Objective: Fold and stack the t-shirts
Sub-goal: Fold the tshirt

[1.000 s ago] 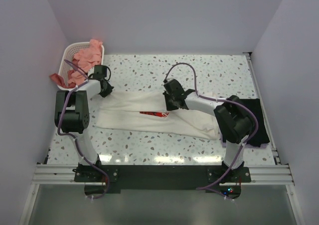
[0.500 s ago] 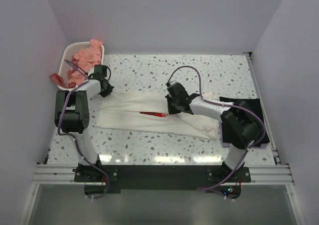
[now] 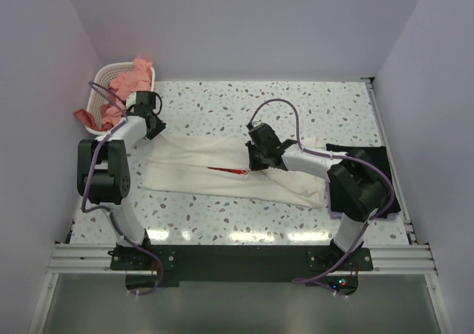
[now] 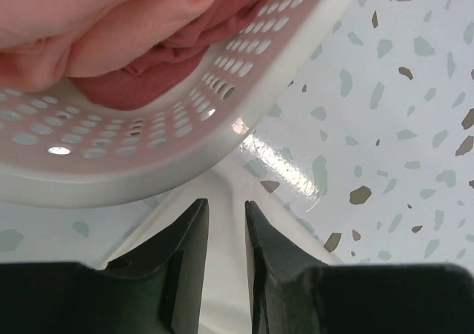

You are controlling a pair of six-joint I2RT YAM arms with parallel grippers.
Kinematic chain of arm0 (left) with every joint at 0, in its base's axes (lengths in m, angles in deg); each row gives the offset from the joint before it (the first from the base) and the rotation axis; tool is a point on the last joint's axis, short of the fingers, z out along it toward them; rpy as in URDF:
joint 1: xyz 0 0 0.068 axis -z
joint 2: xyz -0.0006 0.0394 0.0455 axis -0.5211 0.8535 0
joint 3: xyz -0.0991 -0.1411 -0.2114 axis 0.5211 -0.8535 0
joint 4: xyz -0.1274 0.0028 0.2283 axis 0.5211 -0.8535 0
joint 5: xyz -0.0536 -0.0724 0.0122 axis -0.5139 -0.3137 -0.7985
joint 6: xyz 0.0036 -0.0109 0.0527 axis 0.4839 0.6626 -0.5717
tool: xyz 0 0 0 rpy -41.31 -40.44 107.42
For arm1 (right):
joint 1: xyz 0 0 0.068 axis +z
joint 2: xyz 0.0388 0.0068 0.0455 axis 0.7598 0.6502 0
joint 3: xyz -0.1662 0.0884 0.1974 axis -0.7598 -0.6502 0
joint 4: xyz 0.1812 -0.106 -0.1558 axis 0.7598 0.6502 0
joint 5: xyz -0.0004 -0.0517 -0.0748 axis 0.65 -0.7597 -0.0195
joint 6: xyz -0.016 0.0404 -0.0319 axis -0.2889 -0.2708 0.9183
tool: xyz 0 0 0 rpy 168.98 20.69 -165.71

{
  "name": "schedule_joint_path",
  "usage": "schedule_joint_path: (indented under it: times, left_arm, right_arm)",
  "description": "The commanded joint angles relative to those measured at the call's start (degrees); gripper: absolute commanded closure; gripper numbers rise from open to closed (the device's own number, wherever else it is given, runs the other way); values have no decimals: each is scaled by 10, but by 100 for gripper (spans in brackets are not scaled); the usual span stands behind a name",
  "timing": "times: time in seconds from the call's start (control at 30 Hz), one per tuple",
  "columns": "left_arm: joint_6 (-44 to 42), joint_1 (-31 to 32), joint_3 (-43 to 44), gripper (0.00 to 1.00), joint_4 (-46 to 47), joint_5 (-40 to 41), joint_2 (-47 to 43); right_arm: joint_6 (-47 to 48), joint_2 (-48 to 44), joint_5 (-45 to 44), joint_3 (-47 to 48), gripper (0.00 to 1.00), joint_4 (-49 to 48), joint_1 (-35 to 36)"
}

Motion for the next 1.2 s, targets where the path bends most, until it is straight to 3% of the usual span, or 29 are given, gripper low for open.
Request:
schedule_joint_path:
  times: [0.0,0.47,0.57,0.7,0.87,1.07,1.17]
  left_arm:
    - [-9,-1,13,69,-14,41,-29]
    - [-28,0,41,66,-7,15,39]
    - [-32,0,35,61,4,3,27]
    - [-49,-1,15,50,12,-12,-26]
    - [-51,0,-15,49,-17,3,-95]
    - [28,-1,-134,48,-80,85,-199]
    - [48,-5,-175,47,-79,87,-248]
  right_arm:
    - [-9,-9,9,13,92,-20,3]
    - [-11,-8,10,17,92,-21,3]
    - [-9,-8,12,19,92,-21,3]
    - [-10,-4,11,24,92,-16,2]
    - [-12,1,12,22,93,-19,3]
    - [-14,-6,14,20,93,-16,3]
    - [-13,-11,12,18,93,-14,2]
